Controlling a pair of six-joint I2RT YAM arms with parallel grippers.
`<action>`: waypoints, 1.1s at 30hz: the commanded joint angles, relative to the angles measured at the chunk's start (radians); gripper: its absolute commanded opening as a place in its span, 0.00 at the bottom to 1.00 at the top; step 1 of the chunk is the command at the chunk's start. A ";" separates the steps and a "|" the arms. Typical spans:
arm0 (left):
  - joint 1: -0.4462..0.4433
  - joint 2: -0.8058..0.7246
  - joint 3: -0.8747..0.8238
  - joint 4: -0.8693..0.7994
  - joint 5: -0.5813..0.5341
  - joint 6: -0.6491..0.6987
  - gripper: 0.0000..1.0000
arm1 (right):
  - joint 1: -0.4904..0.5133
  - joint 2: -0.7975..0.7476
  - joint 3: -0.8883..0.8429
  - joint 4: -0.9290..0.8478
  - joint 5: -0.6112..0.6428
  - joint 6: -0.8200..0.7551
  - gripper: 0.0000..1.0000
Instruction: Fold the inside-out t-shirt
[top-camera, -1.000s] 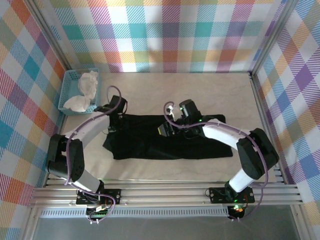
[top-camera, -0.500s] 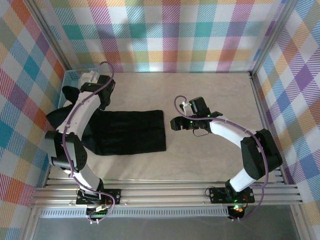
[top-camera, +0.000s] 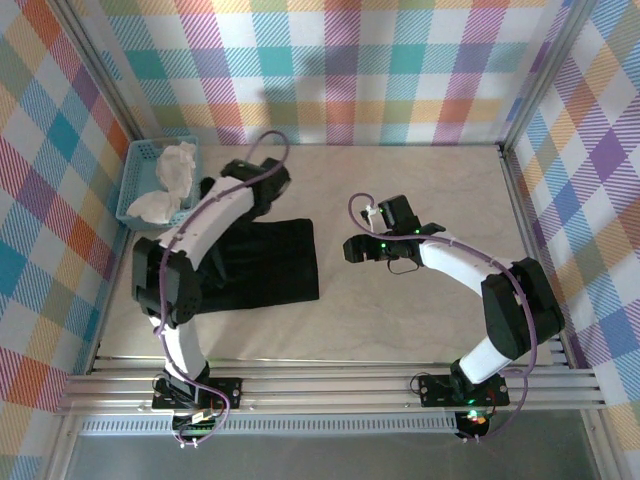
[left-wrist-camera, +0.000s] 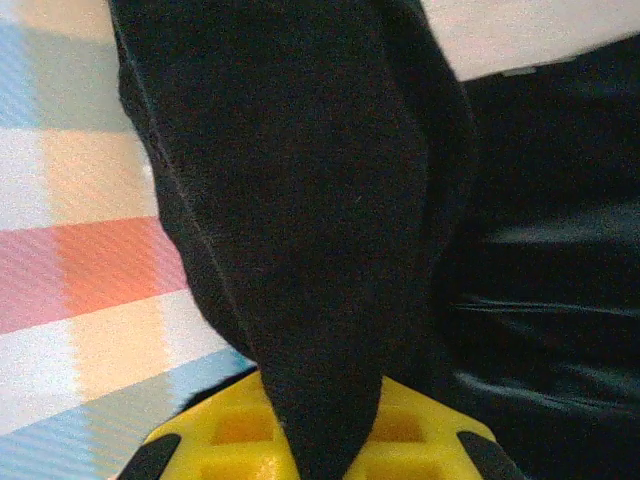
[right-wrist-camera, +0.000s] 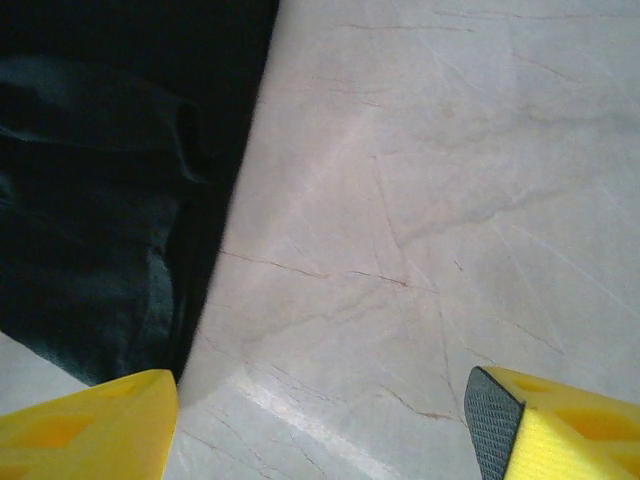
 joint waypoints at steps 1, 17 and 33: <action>-0.109 0.102 0.041 0.048 0.271 -0.121 0.18 | -0.014 -0.026 0.022 -0.034 0.040 -0.028 0.76; -0.045 -0.276 -0.453 0.505 0.662 -0.214 0.75 | 0.003 0.024 -0.039 0.164 -0.163 0.112 0.76; 0.089 -0.348 -0.698 0.748 0.861 -0.270 0.48 | 0.126 0.537 0.506 0.120 -0.085 0.269 0.62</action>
